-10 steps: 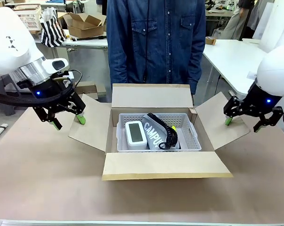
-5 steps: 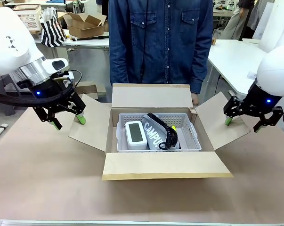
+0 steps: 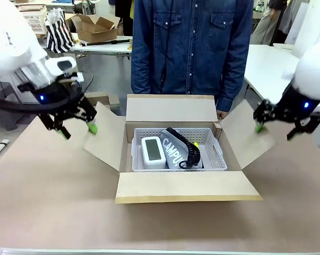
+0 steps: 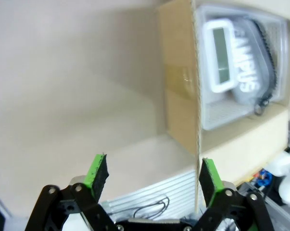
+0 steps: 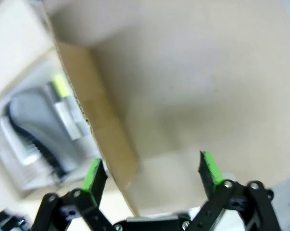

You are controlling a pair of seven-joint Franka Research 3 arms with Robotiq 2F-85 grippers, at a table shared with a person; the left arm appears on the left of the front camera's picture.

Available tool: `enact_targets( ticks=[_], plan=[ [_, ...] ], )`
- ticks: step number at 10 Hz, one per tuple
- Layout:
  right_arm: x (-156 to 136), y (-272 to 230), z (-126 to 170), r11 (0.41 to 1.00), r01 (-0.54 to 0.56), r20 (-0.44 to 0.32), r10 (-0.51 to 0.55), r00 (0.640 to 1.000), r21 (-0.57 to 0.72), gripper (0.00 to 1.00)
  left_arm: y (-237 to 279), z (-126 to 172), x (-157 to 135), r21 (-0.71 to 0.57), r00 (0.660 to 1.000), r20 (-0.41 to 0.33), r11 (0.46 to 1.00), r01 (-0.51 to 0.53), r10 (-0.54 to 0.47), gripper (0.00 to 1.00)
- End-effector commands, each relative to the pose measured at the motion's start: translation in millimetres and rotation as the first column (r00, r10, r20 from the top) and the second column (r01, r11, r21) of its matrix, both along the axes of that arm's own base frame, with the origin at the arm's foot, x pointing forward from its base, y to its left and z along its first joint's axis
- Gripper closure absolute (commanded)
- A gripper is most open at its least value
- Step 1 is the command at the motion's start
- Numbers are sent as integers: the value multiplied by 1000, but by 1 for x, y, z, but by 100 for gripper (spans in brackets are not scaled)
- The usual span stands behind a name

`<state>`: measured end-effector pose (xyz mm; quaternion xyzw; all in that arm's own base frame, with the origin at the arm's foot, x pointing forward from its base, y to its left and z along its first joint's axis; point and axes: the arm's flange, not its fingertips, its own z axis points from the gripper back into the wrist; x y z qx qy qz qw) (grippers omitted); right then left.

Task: Pack the gift set into the box.
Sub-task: Lift both hands away from the flaps of the Package Box.

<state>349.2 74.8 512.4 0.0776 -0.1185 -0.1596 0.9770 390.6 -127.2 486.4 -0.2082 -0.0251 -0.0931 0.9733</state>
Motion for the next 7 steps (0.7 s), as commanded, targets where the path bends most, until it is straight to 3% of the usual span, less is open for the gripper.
enact_targets(
  ticks=[1, 2, 3, 4, 5, 6, 7],
  plan=[
    [-46, -5, 119, 979, -60, 66, 48, 997, 197, 0, 22, 88, -31, -216, 988, 99, 966, 141, -122, 0],
    [-69, -14, 139, 952, -83, 54, 70, 996, 293, 0, 41, 106, -44, -385, 969, 125, 890, 245, -213, 0],
    [-90, -28, 140, 919, -123, 49, 113, 992, 375, 0, 64, 104, -52, -540, 964, 140, 799, 265, -225, 0],
    [-105, -50, 132, 885, -92, 56, 74, 996, 457, 0, 77, 89, -56, -641, 968, 130, 727, 247, -215, 0],
    [-116, -88, 120, 805, -49, 88, -4, 996, 592, 0, 87, 69, -58, -724, 955, 199, 624, 294, -218, 0],
    [-116, -122, 102, 719, 53, 70, -140, 988, 693, 0, 95, 50, -59, -758, 955, 233, 581, 298, -186, 0],
    [-102, -131, 73, 773, 207, 14, -269, 963, 600, 0, 81, 115, -68, -622, 957, 228, 730, 285, -179, 0]
  ],
)
